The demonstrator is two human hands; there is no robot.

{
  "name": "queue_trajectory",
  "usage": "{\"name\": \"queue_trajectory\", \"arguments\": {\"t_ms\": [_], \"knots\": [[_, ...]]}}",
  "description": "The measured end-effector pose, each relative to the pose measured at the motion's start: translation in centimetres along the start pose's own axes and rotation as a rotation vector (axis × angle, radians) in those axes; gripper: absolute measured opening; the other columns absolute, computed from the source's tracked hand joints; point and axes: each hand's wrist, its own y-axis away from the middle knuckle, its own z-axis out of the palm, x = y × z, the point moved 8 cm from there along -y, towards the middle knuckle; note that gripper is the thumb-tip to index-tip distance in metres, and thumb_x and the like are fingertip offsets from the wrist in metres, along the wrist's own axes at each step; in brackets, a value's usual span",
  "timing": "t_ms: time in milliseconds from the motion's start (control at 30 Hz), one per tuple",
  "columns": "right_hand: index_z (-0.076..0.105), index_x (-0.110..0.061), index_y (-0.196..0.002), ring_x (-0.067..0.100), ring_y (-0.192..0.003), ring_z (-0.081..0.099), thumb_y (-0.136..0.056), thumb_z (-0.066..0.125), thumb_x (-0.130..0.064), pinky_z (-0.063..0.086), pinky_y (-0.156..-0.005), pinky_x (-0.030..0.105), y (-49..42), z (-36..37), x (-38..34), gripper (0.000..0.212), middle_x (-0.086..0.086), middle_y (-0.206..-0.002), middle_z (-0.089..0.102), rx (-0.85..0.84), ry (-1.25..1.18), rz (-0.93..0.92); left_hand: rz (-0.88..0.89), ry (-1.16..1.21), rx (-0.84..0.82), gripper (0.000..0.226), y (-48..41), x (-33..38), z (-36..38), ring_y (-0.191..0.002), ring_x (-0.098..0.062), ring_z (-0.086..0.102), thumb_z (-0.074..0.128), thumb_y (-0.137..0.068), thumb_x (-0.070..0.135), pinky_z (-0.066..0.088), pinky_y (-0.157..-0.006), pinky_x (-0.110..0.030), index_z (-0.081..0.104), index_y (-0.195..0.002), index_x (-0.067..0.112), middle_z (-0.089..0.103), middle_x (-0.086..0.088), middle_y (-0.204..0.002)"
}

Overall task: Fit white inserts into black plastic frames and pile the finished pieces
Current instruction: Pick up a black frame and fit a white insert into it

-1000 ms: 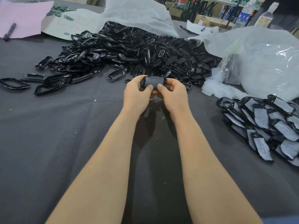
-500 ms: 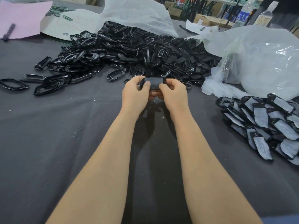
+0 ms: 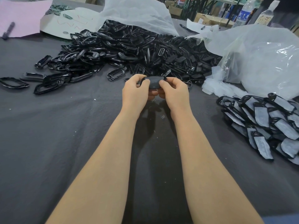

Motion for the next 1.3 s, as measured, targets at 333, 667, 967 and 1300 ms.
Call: {"name": "queue_trajectory", "arguments": {"t_ms": [333, 667, 967, 1300], "knots": [[0.061, -0.019, -0.075, 0.005, -0.061, 0.060, -0.091, 0.057, -0.013, 0.049, -0.056, 0.016, 0.2, -0.5, 0.1, 0.017, -0.002, -0.072, 0.064, 0.036, -0.022, 0.033, 0.006, -0.057, -0.017, 0.017, 0.2, 0.1, 0.1, -0.062, -0.012, 0.071, 0.049, -0.097, 0.014, 0.056, -0.058, -0.024, 0.057, -0.086, 0.025, 0.070, 0.001, -0.077], [0.061, -0.014, -0.097, 0.011, -0.070, 0.065, -0.092, 0.059, -0.011, 0.052, -0.060, 0.018, -0.1, 0.0, 0.4, 0.006, 0.003, -0.083, 0.067, -0.045, -0.024, 0.060, 0.004, -0.072, 0.004, 0.018, 0.0, 0.0, -0.1, -0.071, -0.015, 0.073, 0.049, -0.099, 0.016, 0.059, -0.067, -0.028, 0.058, -0.087, 0.025, 0.071, -0.008, -0.090], [0.059, -0.014, -0.091, 0.015, -0.073, 0.065, -0.090, 0.061, -0.008, 0.057, -0.076, 0.032, -0.3, -0.4, 0.5, 0.006, 0.002, -0.080, 0.067, 0.019, 0.075, 0.034, 0.059, -0.165, -0.061, 0.015, 0.2, 0.3, 0.5, -0.070, -0.005, 0.070, 0.057, -0.095, 0.009, 0.058, -0.072, -0.026, 0.058, -0.107, 0.019, 0.071, -0.002, -0.092], [0.053, -0.015, -0.100, 0.027, -0.093, 0.066, -0.088, 0.064, -0.010, 0.054, -0.089, 0.046, 1.1, -3.6, -1.8, 0.017, 0.009, -0.097, 0.067, 0.123, 0.064, 0.012, 0.088, -0.027, -0.090, 0.017, 1.8, 2.3, 3.4, -0.063, -0.003, 0.068, 0.059, -0.093, 0.005, 0.053, -0.060, -0.015, 0.056, -0.100, 0.020, 0.069, -0.003, -0.085]]}}
